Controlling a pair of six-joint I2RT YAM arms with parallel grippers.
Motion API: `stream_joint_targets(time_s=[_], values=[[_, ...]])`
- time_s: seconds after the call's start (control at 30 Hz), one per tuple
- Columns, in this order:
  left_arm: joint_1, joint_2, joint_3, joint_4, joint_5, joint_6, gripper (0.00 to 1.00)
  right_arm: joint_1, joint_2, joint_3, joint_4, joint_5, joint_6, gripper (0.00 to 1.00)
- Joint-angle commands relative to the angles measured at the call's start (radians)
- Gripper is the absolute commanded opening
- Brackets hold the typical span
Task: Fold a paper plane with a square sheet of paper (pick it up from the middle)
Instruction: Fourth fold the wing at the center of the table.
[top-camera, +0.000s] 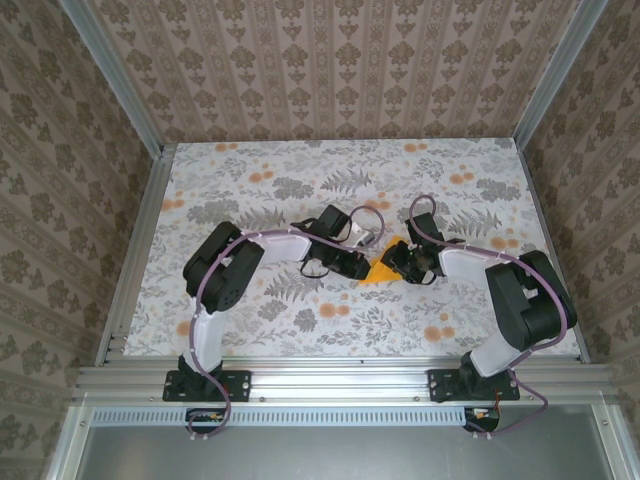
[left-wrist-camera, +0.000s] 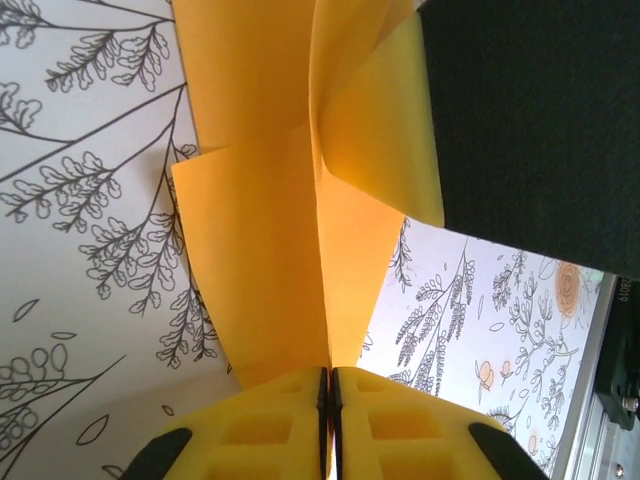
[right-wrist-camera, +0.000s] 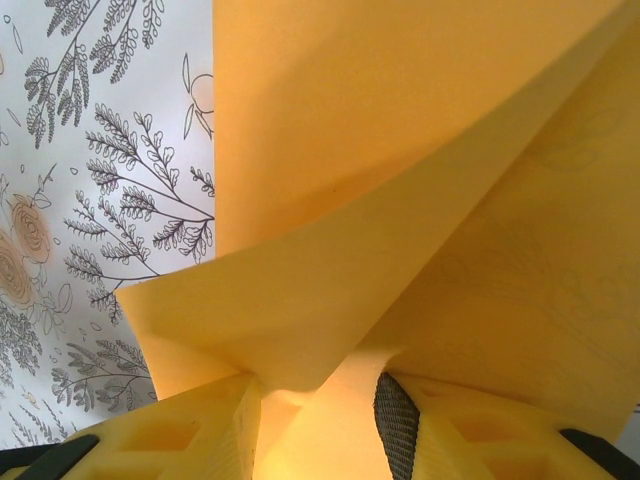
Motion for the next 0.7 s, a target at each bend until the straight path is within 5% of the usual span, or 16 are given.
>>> stream_joint_targets(time_s=[0.0, 0.43, 0.67], values=[[-0.006, -0.008, -0.009, -0.043, -0.016, 0.029, 0.09, -0.005, 0.069, -0.035, -0.141, 0.116, 0.015, 0.41], [-0.017, 0.033, 0.012, -0.097, -0.012, 0.042, 0.02, -0.006, 0.086, -0.031, -0.179, 0.141, 0.035, 0.38], [-0.014, 0.017, 0.053, -0.036, 0.021, 0.007, 0.18, -0.006, 0.07, -0.032, -0.175, 0.109, 0.018, 0.39]])
